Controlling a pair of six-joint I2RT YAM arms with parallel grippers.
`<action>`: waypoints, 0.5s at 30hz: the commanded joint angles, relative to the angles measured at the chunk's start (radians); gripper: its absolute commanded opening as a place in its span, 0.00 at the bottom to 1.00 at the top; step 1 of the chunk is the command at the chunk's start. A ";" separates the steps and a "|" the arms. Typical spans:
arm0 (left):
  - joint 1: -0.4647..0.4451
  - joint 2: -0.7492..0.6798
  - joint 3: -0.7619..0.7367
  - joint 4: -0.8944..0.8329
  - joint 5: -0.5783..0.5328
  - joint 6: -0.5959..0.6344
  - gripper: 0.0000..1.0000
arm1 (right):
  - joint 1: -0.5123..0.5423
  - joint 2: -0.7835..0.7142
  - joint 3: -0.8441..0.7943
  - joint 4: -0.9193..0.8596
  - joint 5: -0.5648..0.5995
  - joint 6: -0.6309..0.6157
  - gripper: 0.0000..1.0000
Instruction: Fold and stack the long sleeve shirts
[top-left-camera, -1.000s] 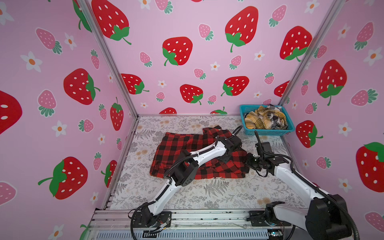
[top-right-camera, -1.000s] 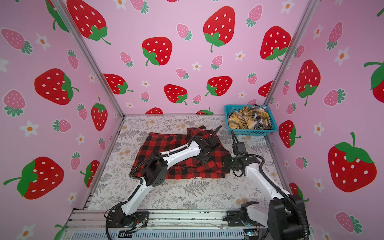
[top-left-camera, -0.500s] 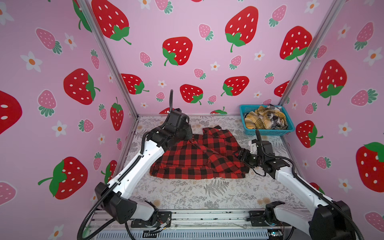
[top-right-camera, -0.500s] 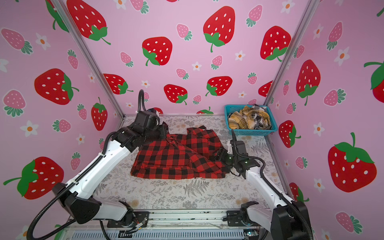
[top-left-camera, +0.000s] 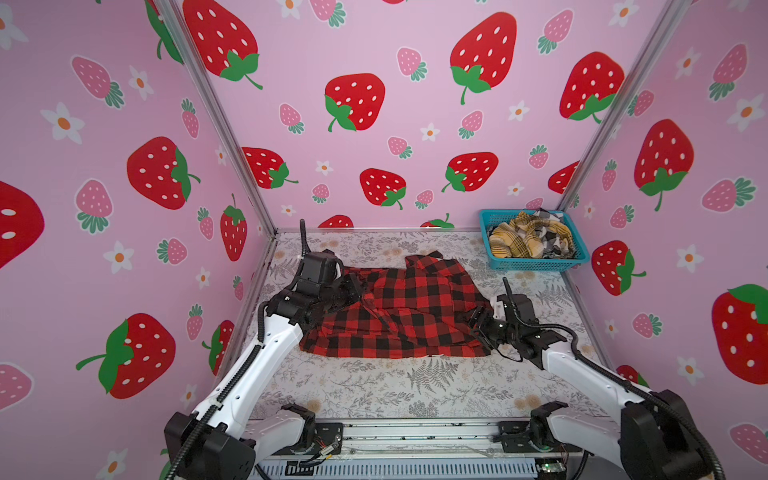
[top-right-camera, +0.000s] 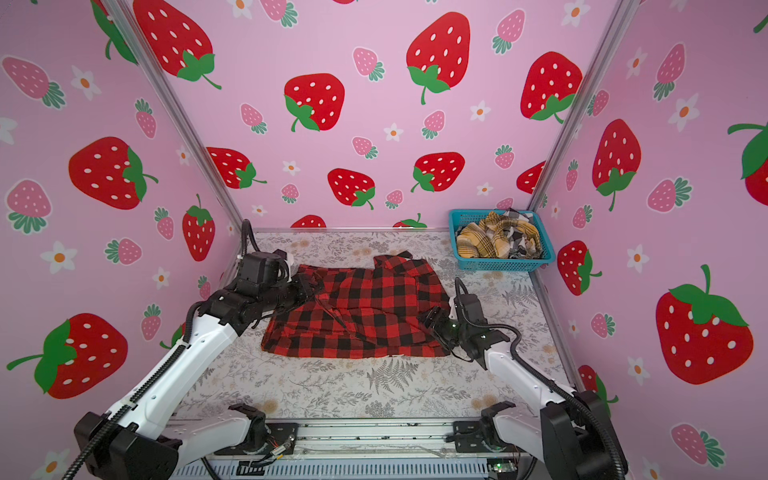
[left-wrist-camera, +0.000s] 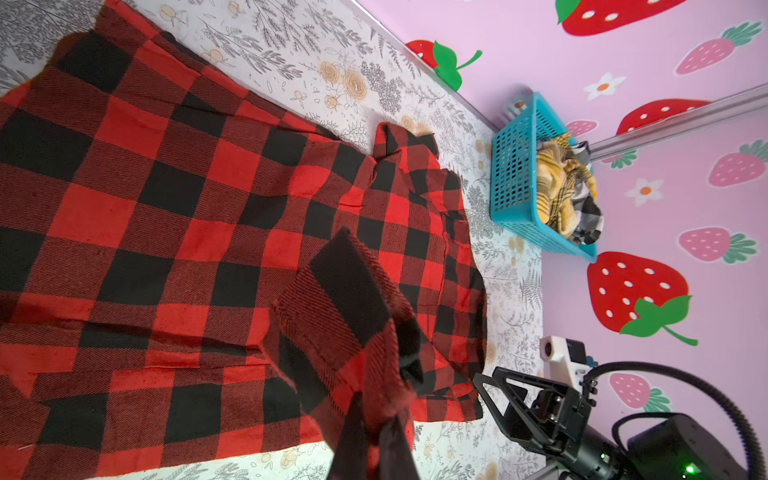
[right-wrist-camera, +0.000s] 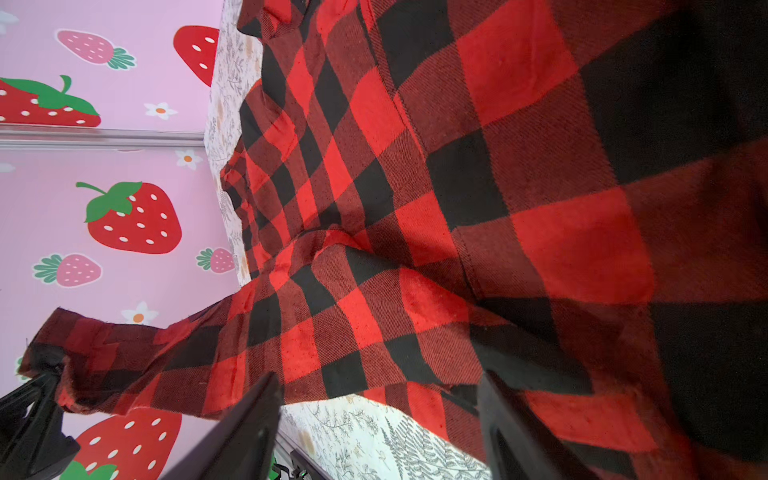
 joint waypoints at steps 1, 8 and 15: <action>0.027 -0.016 -0.007 0.018 0.008 -0.022 0.00 | 0.027 -0.034 -0.037 -0.050 0.053 0.061 0.68; 0.122 0.022 -0.071 0.071 0.062 -0.015 0.00 | 0.025 0.111 -0.034 -0.033 0.094 -0.023 0.62; 0.219 0.005 -0.169 0.090 0.114 -0.015 0.00 | 0.020 0.172 -0.044 0.029 0.100 -0.015 0.60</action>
